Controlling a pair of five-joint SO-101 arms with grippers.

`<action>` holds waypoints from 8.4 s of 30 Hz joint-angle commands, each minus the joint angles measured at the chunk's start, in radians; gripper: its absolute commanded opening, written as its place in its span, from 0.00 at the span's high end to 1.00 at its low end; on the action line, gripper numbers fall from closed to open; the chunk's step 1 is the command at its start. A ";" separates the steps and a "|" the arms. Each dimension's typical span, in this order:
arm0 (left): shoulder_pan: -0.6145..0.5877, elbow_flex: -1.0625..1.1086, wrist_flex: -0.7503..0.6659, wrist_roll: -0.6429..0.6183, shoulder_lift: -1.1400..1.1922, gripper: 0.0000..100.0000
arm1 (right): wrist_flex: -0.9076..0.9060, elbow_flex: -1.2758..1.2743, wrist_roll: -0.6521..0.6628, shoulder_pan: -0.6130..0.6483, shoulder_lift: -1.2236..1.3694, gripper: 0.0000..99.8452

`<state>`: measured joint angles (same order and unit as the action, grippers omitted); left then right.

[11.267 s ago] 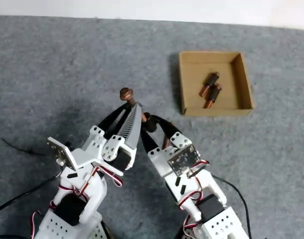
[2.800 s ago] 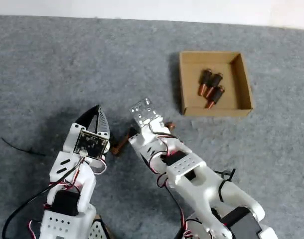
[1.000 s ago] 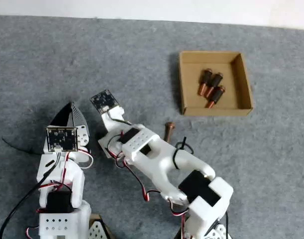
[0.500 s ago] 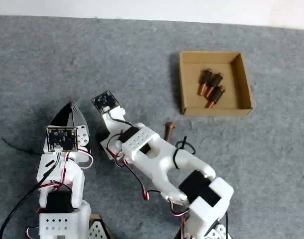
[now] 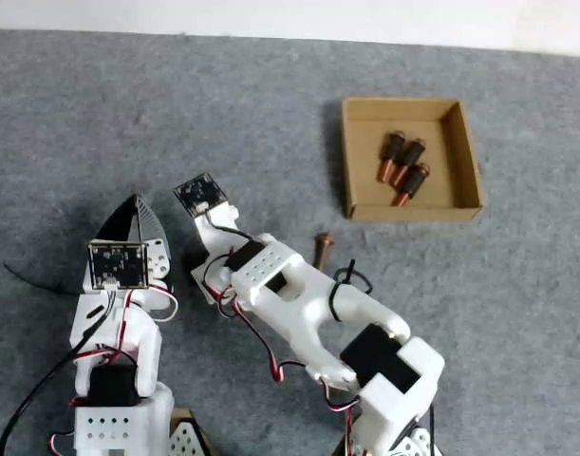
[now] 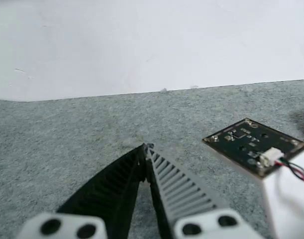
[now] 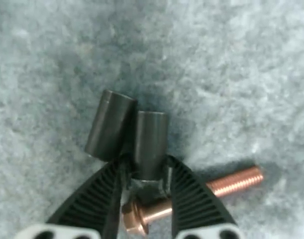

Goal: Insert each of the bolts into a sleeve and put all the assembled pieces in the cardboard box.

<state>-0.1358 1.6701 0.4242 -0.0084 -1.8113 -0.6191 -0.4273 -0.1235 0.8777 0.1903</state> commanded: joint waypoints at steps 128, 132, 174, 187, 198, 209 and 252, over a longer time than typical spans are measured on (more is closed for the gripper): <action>0.312 -0.564 -0.150 0.094 1.282 0.96 | 0.045 -1.242 0.100 -0.743 -2.020 1.00; 0.372 -0.567 -0.150 0.094 1.280 0.95 | 0.067 -1.251 0.101 -0.746 -2.022 1.00; 0.751 -1.337 0.333 -0.100 1.931 0.87 | 0.073 -1.251 0.103 -0.799 -2.022 1.00; 0.673 -1.484 0.348 -0.100 2.176 0.87 | 0.073 -1.251 0.103 -0.799 -2.022 1.00; 0.673 -1.534 0.470 -0.100 2.190 0.88 | 0.073 -1.251 0.103 -0.799 -2.022 1.00; 0.659 -1.506 0.523 -0.092 2.176 1.00 | 0.073 -1.251 0.104 -0.799 -2.022 1.00; 0.544 -0.001 -0.233 0.123 -0.038 1.00 | 0.073 -1.251 0.104 -0.722 -2.022 1.00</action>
<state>0.4242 1.6563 0.2217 0.1112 -1.6978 -0.5808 -1.6671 -0.0330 0.1458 -1.8182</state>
